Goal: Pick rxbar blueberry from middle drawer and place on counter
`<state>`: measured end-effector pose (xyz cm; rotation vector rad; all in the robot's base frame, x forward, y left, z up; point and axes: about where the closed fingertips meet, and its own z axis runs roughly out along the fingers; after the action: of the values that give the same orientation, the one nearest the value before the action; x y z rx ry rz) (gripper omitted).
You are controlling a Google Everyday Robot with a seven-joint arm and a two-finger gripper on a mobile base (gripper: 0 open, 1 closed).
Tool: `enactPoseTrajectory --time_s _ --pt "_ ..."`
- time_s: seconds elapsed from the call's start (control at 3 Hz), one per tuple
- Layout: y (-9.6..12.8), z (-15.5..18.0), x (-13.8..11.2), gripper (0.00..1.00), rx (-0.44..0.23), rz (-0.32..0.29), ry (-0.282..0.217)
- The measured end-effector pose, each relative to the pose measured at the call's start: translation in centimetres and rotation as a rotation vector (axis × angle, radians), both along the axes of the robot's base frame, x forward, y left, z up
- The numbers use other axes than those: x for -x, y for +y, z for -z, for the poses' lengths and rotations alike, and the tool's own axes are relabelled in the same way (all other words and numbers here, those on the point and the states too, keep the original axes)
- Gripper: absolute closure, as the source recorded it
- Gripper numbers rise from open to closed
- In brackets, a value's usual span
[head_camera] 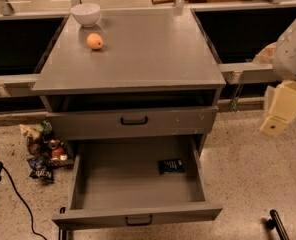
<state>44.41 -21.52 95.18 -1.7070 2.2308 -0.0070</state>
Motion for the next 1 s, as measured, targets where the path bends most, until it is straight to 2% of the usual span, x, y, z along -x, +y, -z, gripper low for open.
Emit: enactPoseTrajectory --time_s 0.33,0.67,1.0 --pt "1.3 6.5 -0.9 0.00 -0.122 -0.023 0.052" --pt "2.7 13.0 -2.1 0.00 -0.232 -0.027 0.066" --pt "4.3 19.2 -3.8 0.00 -0.322 -0.007 0.059"
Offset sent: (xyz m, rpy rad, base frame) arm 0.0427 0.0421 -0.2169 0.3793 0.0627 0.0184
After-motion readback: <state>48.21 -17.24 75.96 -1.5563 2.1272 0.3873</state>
